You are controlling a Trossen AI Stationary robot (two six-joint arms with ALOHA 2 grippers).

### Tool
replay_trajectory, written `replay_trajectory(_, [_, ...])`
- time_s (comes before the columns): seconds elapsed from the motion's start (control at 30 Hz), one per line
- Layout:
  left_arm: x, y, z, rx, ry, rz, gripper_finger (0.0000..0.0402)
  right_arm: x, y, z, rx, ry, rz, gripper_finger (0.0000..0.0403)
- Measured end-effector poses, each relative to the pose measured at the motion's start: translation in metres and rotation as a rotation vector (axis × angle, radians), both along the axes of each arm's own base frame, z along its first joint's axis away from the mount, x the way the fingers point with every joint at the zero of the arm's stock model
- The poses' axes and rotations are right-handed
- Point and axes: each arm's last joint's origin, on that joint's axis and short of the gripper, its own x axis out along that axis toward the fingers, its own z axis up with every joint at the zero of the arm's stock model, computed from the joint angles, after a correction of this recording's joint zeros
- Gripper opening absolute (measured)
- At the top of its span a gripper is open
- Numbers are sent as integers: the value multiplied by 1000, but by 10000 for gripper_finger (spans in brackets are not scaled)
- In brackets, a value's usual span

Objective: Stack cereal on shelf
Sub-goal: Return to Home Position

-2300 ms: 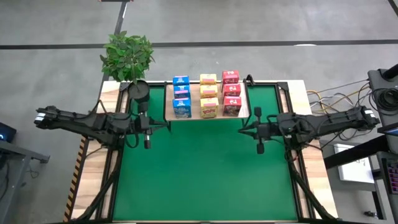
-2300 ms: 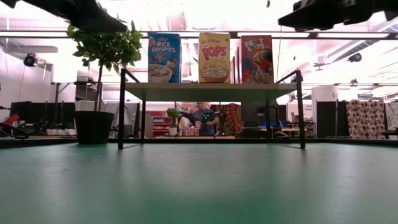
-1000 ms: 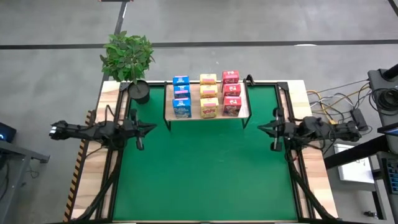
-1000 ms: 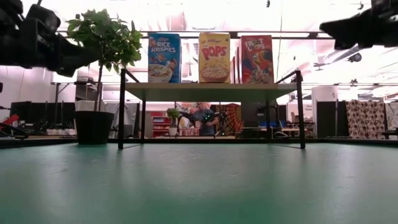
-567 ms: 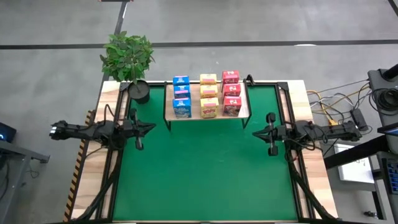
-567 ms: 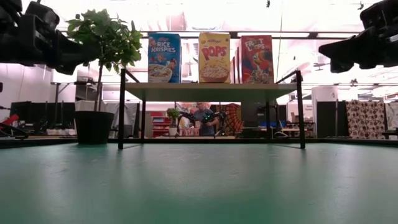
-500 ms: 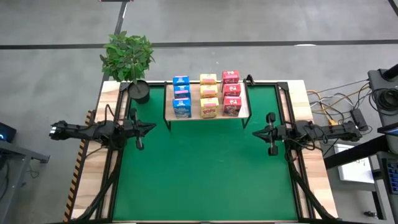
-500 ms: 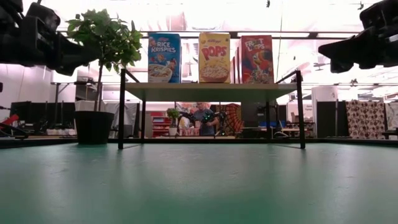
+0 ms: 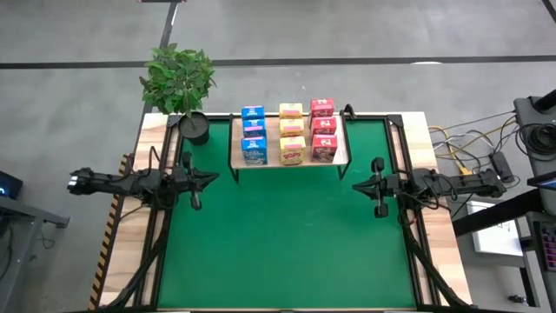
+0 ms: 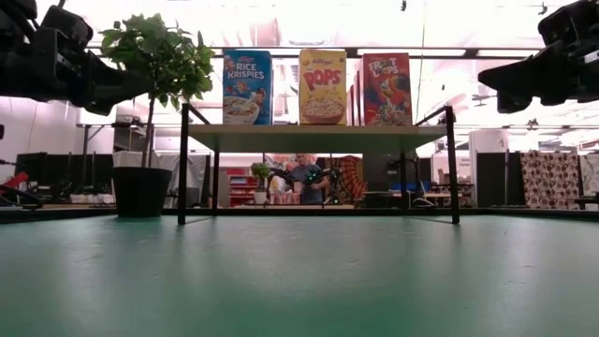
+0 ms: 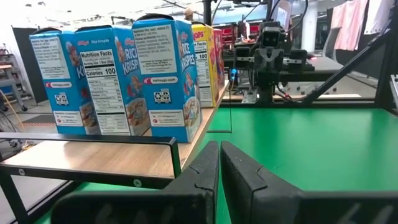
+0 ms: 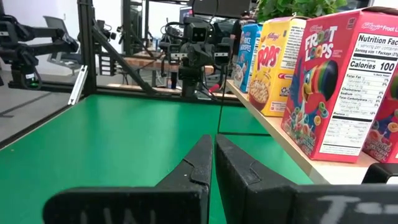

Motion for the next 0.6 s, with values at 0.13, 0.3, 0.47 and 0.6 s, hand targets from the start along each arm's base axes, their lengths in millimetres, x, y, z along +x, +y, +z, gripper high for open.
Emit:
replay_trajectory(0.13, [0, 0, 0, 1, 5, 0, 0, 0, 0, 0, 0, 0, 0, 9])
replay_trajectory(0.3, [1, 0, -1, 1, 10, 0, 0, 0, 0, 0, -1, 0, 0, 9])
replay_trajectory(0.47, [1, 0, -1, 2, 18, 0, 0, 0, 0, 0, -1, 0, 0, 9])
replay_trajectory(0.6, [1, 0, -1, 2, 19, 0, 0, 0, 0, 0, -1, 0, 0, 9])
